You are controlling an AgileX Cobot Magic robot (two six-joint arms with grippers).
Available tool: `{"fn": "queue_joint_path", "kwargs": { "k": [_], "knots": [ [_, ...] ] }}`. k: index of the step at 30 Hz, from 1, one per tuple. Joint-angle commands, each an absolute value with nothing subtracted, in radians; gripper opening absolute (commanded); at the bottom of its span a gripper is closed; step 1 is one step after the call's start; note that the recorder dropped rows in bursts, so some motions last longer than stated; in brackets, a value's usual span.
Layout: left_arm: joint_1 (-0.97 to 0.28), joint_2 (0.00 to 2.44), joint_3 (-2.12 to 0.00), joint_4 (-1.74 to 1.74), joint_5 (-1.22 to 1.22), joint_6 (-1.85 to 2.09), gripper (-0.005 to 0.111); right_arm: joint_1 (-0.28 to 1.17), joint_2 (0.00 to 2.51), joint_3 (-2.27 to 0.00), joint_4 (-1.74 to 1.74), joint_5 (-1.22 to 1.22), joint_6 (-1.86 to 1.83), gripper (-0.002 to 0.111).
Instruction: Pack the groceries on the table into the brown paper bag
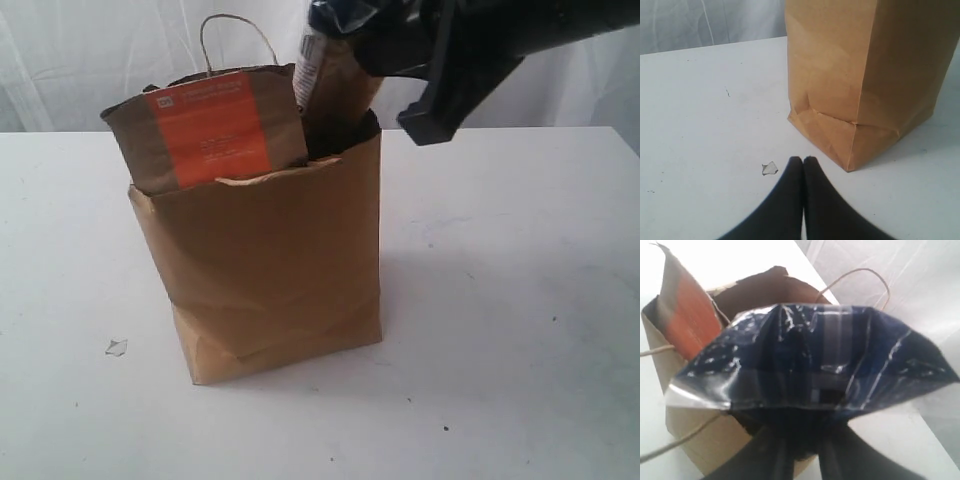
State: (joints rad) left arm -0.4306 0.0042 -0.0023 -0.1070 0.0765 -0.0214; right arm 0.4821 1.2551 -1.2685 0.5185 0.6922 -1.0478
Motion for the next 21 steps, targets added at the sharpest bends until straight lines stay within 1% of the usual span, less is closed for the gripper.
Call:
{"fn": "queue_joint_path", "kwargs": {
  "k": [1, 9, 21],
  "knots": [
    [-0.428, 0.000, 0.000, -0.110, 0.076, -0.023, 0.000, 0.529, 1.288, -1.332, 0.557, 0.630, -1.060, 0.000],
    [-0.428, 0.000, 0.000, -0.110, 0.076, -0.023, 0.000, 0.560, 1.312, -1.350, 0.557, 0.615, -1.076, 0.000],
    [-0.428, 0.000, 0.000, -0.110, 0.076, -0.023, 0.000, 0.558, 1.318, -1.416, 0.542, 0.456, -1.076, 0.000]
  ]
}}
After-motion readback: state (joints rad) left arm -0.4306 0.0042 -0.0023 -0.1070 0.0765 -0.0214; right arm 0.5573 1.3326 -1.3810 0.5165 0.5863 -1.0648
